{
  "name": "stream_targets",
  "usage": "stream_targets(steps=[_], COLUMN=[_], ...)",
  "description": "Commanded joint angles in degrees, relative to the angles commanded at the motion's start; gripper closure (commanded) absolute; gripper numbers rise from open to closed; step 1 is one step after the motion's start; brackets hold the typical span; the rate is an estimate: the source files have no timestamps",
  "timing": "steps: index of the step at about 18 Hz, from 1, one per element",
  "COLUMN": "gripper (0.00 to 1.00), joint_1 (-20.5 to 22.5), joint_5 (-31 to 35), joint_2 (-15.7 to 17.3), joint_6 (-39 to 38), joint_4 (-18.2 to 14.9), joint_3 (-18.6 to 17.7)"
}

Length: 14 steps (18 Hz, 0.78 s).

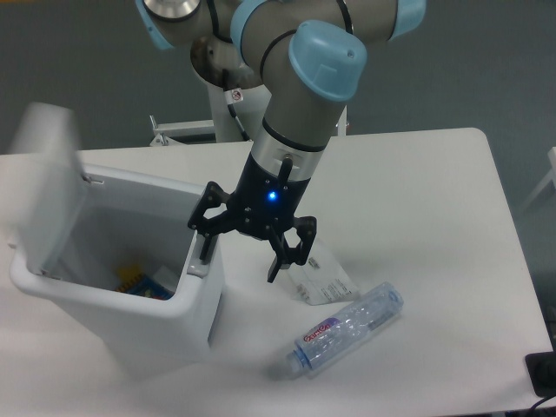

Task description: Open the trash can

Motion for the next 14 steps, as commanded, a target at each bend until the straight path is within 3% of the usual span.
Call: stream_targets(steps=[7,9,12,14], gripper=[0.00,0.00,0.00,0.00], joint_1=[1.3,3.5,8.7,12.8], joint_5=[0.0,0.0,0.1,0.7], joint_2=[0.4,0.2,-0.5,-1.7], joint_6=[0.2,0.5,0.7,3.8], joint_4=[0.2,0.5,5.3,6.6], joint_3=[2.5,3.7,3.9,3.4])
